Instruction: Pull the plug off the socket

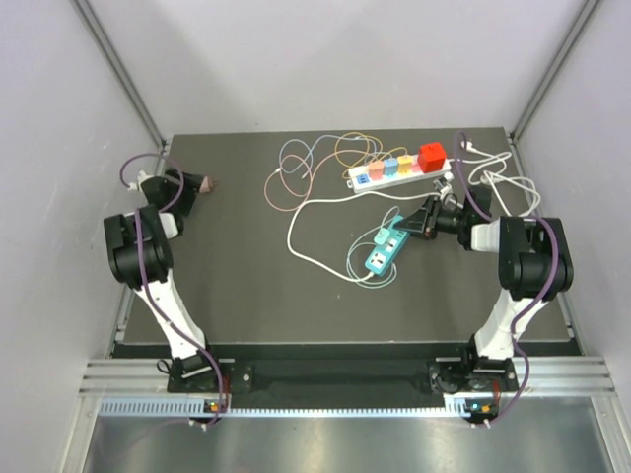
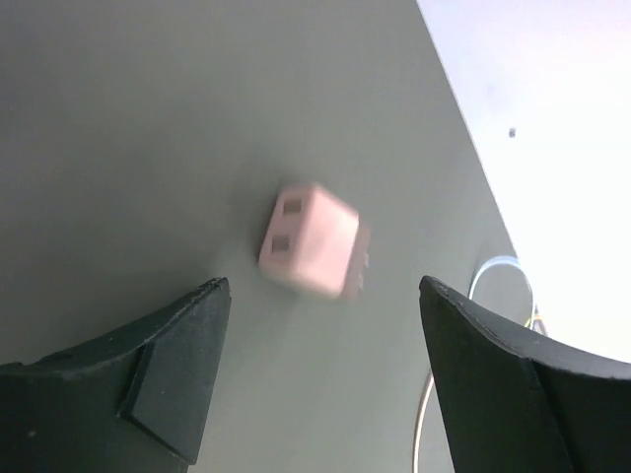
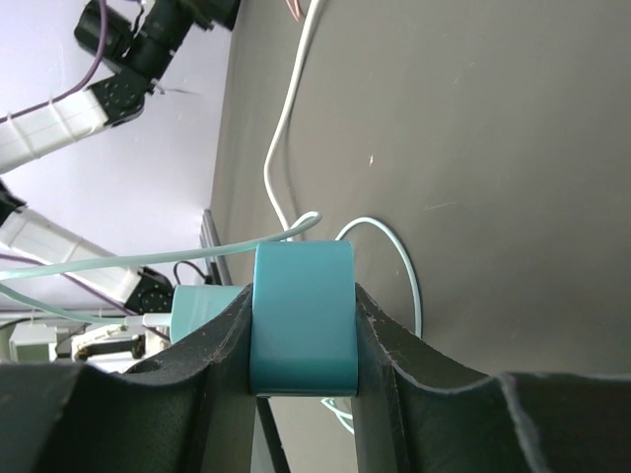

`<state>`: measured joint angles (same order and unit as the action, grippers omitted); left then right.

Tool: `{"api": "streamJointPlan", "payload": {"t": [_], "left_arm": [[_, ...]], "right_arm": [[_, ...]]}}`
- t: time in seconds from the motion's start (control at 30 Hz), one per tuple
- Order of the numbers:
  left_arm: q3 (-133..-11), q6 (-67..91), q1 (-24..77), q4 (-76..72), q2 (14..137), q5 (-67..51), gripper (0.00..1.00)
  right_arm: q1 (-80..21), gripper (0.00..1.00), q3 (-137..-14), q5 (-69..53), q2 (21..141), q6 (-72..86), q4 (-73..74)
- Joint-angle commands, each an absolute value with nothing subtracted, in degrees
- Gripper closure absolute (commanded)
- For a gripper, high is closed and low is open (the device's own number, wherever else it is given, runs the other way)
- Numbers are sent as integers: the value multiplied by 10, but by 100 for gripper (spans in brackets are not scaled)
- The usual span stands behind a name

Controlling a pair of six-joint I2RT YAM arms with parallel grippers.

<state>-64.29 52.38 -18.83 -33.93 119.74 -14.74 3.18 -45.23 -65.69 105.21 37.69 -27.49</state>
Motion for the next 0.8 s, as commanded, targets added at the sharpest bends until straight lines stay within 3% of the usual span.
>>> {"api": "streamJointPlan", "payload": {"t": [0.0, 0.2, 0.43, 0.63, 0.77], "left_arm": [[-591, 483, -189, -337, 1110, -164, 18], [-483, 431, -152, -324, 982, -138, 16], [-440, 360, -116, -245, 833, -132, 15], [-367, 295, 30, -264, 756, -244, 14], [-302, 258, 188, -376, 748, -281, 14]], "right_arm": [[39, 99, -483, -679, 1041, 351, -267], [43, 99, -487, -679, 1035, 337, -251], [49, 99, -487, -681, 1030, 337, -250], [49, 99, -486, -688, 1034, 339, -254], [49, 100, -484, -688, 1029, 340, -254]]}}
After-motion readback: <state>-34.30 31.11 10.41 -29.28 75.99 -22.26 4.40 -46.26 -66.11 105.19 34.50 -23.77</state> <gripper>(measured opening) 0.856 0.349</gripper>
